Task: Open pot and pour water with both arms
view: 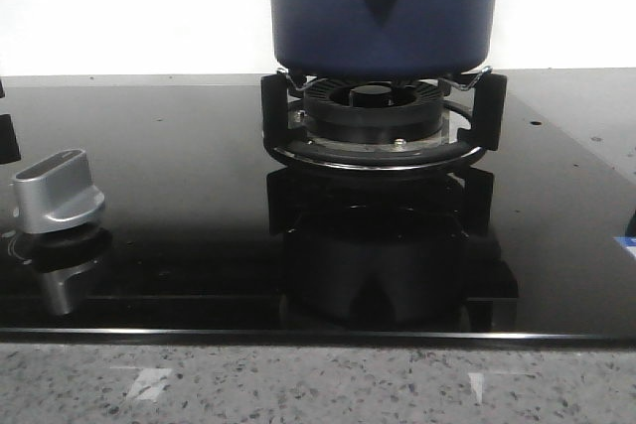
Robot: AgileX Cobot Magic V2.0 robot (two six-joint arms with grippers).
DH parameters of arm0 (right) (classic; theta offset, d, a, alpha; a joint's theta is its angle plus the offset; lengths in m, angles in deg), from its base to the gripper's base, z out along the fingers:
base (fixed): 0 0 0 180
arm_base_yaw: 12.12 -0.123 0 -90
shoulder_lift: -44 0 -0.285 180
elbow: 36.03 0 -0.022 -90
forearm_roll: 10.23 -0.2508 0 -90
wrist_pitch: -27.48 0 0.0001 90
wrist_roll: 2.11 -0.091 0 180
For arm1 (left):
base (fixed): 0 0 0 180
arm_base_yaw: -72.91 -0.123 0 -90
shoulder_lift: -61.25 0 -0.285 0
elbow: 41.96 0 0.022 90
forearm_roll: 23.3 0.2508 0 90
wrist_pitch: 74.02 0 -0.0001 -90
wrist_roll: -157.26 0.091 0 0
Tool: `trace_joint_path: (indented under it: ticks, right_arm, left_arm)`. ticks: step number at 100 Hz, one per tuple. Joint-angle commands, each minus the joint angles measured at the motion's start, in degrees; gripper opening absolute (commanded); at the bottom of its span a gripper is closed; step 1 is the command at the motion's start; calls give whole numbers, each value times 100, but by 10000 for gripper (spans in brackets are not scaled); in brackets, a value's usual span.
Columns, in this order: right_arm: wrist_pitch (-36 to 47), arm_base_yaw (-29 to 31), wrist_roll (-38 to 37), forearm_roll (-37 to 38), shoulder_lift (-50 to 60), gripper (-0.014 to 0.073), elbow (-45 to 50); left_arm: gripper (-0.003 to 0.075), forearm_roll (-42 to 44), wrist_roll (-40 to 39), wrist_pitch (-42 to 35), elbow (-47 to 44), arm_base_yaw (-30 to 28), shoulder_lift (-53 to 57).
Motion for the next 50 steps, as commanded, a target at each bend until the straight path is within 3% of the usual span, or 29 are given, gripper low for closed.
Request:
trace_joint_path:
  ticks: [1,32,50]
  right_arm:
    - [300,-15,86,49,8,-74,-128]
    - [300,-15,86,49,8,-74,-128]
    - [331,-15,86,49,8,-74,-128]
  left_arm:
    - [251,-726,15,66,235,35,233]
    - [251,-726,15,-407,235,35,158]
    - [251,-726,15,-252,235,35,158]
